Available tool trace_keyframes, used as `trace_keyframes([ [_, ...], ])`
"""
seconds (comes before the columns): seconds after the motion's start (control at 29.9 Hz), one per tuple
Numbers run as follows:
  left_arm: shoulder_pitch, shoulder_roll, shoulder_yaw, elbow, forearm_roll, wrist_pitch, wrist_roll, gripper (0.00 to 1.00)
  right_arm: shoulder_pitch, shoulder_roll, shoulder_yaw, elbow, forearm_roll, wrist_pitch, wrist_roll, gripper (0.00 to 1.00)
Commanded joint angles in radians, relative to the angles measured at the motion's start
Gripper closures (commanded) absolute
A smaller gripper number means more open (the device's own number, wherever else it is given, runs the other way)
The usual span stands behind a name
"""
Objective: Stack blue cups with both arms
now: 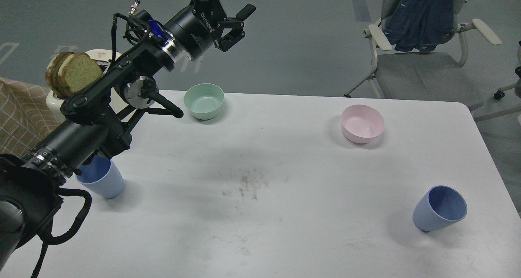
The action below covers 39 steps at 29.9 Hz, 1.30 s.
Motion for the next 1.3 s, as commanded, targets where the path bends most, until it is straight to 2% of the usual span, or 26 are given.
trace_keyframes([
  [0.0,0.006,0.018,0.006,-0.016,0.012,-0.003,0.001,0.02,0.000,-0.001,0.002,0.002,0.000,0.000,0.000,0.00],
  [0.64,0.001,0.052,0.037,-0.017,0.052,-0.004,0.001,0.02,0.006,-0.001,0.003,0.001,0.000,0.000,0.017,0.00],
  [0.77,-0.002,0.066,0.037,-0.020,0.146,-0.010,-0.012,0.02,0.006,0.000,0.003,0.001,0.000,0.000,0.017,0.00],
  [0.9,-0.003,0.175,0.037,-0.124,0.356,-0.039,-0.010,0.02,0.006,-0.001,0.003,0.001,0.000,0.000,0.017,0.00],
  [0.97,0.014,0.292,0.037,-0.263,0.502,-0.039,-0.015,0.02,0.005,-0.001,0.002,0.001,0.000,0.000,0.017,0.00],
  [1.1,0.073,0.477,0.035,-0.446,0.638,-0.039,-0.025,0.02,0.005,-0.001,0.003,-0.001,0.000,0.000,0.017,0.00],
  [1.17,0.109,0.625,0.037,-0.564,0.724,-0.039,-0.067,0.02,0.002,0.000,0.003,-0.001,0.000,0.000,0.017,0.00],
  [1.24,0.129,0.702,0.037,-0.615,0.784,-0.039,-0.097,0.02,0.000,0.000,0.003,-0.001,-0.002,0.000,0.017,0.00],
  [1.27,0.158,0.772,0.038,-0.660,0.855,-0.039,-0.136,0.03,0.000,0.000,0.003,-0.001,-0.002,0.000,0.017,0.00],
])
